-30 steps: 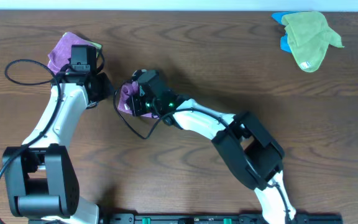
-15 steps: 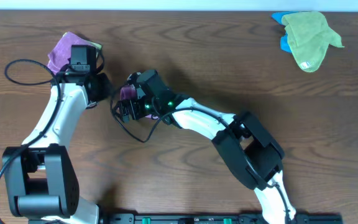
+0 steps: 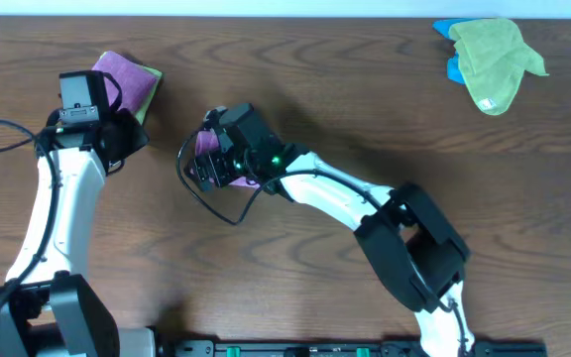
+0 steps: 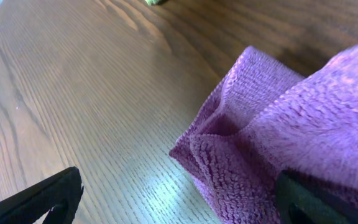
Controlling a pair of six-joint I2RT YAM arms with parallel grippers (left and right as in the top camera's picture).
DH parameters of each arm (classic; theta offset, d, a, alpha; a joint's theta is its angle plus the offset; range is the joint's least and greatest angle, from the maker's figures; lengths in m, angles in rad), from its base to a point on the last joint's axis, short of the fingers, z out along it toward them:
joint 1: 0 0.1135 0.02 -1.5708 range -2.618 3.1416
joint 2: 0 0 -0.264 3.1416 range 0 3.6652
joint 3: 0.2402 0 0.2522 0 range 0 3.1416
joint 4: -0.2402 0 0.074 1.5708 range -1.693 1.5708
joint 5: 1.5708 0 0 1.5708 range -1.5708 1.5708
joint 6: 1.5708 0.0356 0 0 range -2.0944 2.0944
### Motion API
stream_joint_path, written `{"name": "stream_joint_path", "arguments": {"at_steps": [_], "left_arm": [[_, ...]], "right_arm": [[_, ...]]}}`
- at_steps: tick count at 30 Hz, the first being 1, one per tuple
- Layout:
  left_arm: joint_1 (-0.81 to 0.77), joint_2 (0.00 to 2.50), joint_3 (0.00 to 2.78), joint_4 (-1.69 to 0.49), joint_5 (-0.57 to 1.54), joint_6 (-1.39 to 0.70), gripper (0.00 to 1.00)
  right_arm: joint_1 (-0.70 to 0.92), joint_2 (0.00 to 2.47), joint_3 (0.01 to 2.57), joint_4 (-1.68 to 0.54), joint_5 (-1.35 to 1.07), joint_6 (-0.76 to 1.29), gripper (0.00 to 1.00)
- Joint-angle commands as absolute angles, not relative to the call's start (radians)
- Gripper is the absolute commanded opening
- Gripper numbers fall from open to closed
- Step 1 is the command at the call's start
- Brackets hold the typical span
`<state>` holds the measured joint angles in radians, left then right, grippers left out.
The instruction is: Fold the cloth
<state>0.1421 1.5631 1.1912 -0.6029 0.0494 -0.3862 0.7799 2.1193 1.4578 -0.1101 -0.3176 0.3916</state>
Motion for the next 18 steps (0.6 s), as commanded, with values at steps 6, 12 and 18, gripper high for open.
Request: {"name": "stream_joint_path", "arguments": {"at_steps": [6,12,18], "left_arm": [[0.148,1.528,1.209,-0.612,0.052,-0.382,0.48],[0.166,1.493,1.209,-0.614,0.053,-0.386,0.74],[0.192,1.442,1.209,-0.626,0.079,-0.398,0.88]], "right_arm": [[0.762,2.083,1.532,-0.113,-0.306,0.364,0.99],[0.738,2.083,1.603,-0.187,-0.239,0.344,0.99],[0.698,2.063,1.625,-0.303,-0.198,0.316,0.99]]}}
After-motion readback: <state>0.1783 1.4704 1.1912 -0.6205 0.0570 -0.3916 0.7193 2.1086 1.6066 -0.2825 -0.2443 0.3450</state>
